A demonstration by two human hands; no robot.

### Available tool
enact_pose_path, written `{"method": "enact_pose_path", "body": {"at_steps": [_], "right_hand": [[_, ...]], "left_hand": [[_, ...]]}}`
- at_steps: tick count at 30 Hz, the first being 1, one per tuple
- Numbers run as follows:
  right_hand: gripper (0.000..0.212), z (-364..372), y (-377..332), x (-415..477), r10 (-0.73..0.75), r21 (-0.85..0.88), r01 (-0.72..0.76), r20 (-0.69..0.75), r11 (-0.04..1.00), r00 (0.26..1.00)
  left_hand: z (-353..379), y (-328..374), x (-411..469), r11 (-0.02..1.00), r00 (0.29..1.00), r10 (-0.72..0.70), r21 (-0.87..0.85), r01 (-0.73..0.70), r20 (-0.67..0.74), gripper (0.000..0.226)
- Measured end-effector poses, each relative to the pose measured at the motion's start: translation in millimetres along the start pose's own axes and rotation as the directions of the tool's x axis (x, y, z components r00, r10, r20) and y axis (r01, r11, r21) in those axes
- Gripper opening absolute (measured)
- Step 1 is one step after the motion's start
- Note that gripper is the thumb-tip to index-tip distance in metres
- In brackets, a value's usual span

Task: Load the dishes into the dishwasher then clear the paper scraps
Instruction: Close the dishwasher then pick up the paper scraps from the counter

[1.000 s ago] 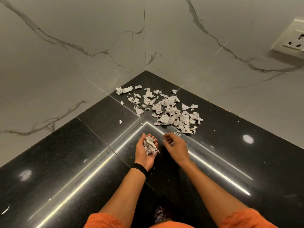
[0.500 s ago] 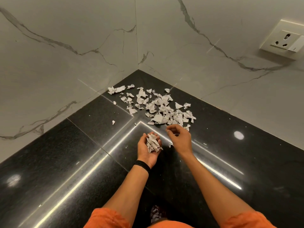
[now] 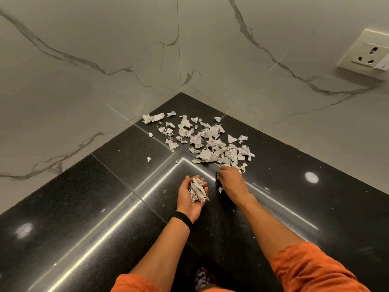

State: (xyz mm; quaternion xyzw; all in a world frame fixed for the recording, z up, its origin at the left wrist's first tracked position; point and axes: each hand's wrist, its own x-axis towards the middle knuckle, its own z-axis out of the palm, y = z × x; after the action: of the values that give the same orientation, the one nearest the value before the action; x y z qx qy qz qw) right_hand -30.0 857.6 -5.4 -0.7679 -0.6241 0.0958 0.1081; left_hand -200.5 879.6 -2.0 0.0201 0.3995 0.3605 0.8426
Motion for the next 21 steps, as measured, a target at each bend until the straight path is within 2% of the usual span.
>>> {"method": "enact_pose_path", "body": {"at_steps": [5,7,9,10,12,16,18,21], "right_hand": [[0.019,1,3,-9,-0.004,-0.017,0.004,0.01,1.0,1.0],[0.017,-5,4,-15,0.113,0.163,-0.107,-0.03,0.981,0.993],[0.013,-15,-2,-21,0.329,0.472,-0.262,-0.064,0.842,0.942],[0.013,-21,-8,-23,0.381,0.598,-0.266,-0.072,0.756,0.922],[0.014,-30,-23,-29,0.321,0.712,-0.184,-0.061,0.678,0.945],[0.021,-40,-47,-35,0.05,0.627,-0.029,-0.015,0.779,0.999],[0.019,-41,-46,-35,0.057,0.639,-0.035,-0.014,0.769,0.998],[0.014,-40,-33,-36,0.221,0.686,-0.119,-0.063,0.718,0.973]], "left_hand": [[-5,1,0,1.0,1.0,0.008,0.006,-0.008,-0.024,0.034],[-4,0,0,1.0,1.0,0.012,0.007,-0.011,-0.026,0.033],[1,-4,2,1.0,0.999,0.014,0.013,-0.014,-0.03,0.032],[3,-6,4,1.0,0.999,0.02,0.022,-0.019,-0.035,0.032],[9,-11,8,0.999,1.0,0.015,0.036,-0.015,-0.012,0.032],[20,-16,10,0.999,0.998,-0.031,0.037,0.03,0.05,0.039],[24,-14,8,1.0,0.998,-0.031,0.005,0.031,0.061,0.035],[23,-11,6,0.997,0.996,-0.019,-0.074,0.026,0.089,0.031]]}}
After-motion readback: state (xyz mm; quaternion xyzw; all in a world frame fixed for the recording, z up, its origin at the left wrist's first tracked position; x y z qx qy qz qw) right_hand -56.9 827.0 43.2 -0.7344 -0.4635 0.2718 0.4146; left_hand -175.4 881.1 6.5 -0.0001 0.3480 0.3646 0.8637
